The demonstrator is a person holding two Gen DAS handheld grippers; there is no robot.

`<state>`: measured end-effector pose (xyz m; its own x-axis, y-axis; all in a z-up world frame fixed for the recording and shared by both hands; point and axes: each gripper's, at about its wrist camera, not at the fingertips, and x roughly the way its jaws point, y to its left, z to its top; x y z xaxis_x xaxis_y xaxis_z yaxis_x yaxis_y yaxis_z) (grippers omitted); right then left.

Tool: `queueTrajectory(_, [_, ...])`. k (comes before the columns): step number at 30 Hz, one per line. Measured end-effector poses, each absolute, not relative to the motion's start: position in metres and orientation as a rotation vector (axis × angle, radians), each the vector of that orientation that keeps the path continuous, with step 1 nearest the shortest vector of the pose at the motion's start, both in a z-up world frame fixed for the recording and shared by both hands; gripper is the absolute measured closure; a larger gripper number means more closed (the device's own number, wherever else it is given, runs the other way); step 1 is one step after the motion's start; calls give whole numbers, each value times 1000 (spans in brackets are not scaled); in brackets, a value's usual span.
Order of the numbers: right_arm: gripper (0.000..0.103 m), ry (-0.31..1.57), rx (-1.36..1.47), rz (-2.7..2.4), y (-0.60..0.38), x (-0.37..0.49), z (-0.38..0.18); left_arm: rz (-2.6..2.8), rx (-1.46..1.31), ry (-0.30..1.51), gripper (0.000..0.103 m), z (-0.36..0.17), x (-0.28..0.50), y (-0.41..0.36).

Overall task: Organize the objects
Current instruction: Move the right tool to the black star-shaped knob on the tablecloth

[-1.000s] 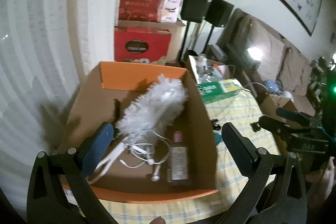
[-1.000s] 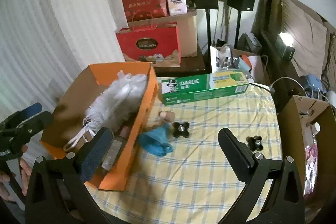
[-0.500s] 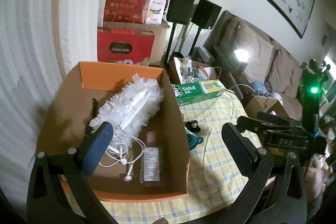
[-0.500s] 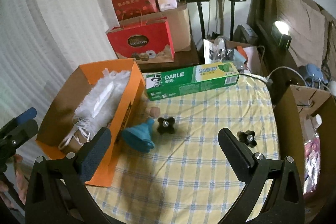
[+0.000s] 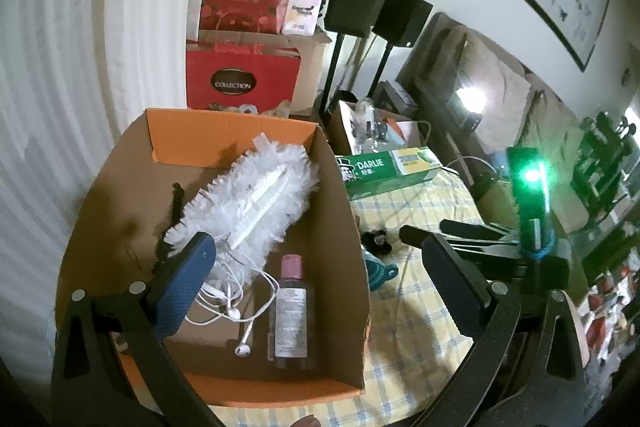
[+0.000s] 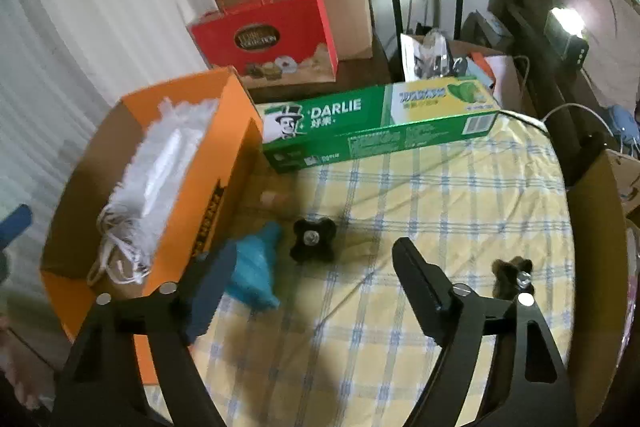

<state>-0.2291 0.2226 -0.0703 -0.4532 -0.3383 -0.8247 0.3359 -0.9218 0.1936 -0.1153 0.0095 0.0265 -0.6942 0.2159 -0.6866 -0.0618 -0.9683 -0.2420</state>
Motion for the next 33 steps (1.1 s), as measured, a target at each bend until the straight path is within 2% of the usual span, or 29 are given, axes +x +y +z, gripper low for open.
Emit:
queueTrajectory(2, [28,-9,1370,-2376,221,-235,-78,2750,-1148,-291,0,26,-118,10])
queueTrajectory(10, [30,-3,1441,-2336,208,-254,-108,2734,-1182,-317,0,17,-129,8])
queueTrajectory(13, [36,26,1464,-2326,203,-259,-117,2712,-1195,-330,0,13,-133,8])
queueTrajectory(15, [44,49,1468,-2327,200,-260,-121,2709,-1199,-331,0,12,-135,9])
queueTrajectory(17, [59,79,1473,-2324,197,-262,-125,2713,-1201,-326,0,11,-137,10])
queueTrajectory(21, [60,71,1487,-2305,195,-264,-132,2712,-1205,-318,0,10,-138,12])
queueTrajectory(25, [68,55,1499,-2303,201,-265,-133,2708,-1203,-323,0,10,-138,13])
queueTrajectory(33, [69,50,1506,-2307,209,-266,-133,2695,-1217,-327,0,8,-137,17])
